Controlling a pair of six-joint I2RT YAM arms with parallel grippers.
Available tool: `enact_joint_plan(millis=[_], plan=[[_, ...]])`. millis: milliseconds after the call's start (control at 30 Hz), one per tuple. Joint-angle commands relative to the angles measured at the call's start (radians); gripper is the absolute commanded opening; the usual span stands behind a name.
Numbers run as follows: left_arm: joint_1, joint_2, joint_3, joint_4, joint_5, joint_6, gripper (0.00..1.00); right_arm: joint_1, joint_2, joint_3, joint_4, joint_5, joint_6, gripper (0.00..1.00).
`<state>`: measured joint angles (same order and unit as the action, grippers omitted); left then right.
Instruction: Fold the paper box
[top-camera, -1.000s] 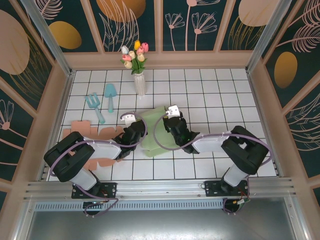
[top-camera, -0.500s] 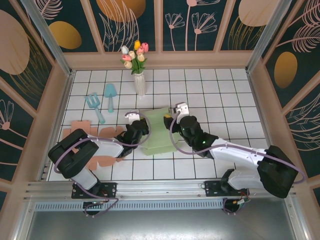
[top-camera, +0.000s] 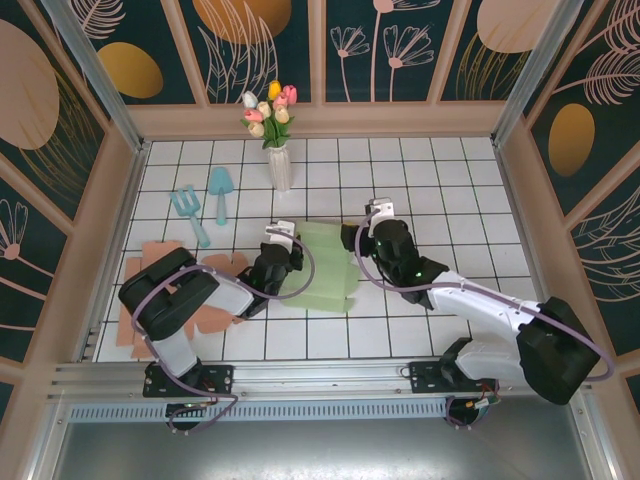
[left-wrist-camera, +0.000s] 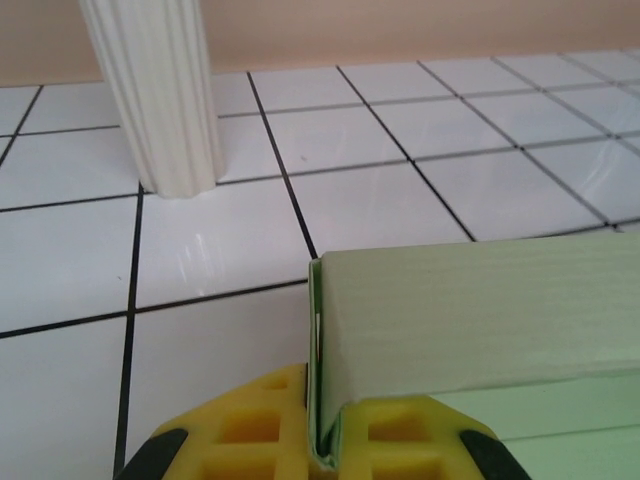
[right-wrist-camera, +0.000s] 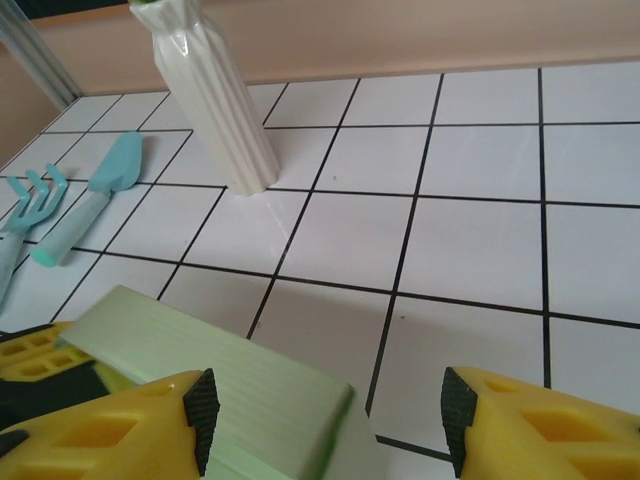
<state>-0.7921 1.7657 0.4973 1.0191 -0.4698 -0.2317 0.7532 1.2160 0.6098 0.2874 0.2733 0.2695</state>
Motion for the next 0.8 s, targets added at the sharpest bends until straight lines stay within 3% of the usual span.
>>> enact_joint_plan(millis=[0,500,767], plan=[[0.004,0.046,0.017,0.089,0.024,0.048,0.0,-0.01,0.042,0.026,0.022,-0.008,0.001,0.63],[0.004,0.133,0.057,0.073,0.012,0.042,0.0,-0.035,0.187,-0.065,0.104,0.09,-0.026,0.62],[0.004,0.069,0.167,-0.161,-0.005,0.07,0.0,-0.037,-0.061,0.007,-0.039,0.094,-0.041,0.63]])
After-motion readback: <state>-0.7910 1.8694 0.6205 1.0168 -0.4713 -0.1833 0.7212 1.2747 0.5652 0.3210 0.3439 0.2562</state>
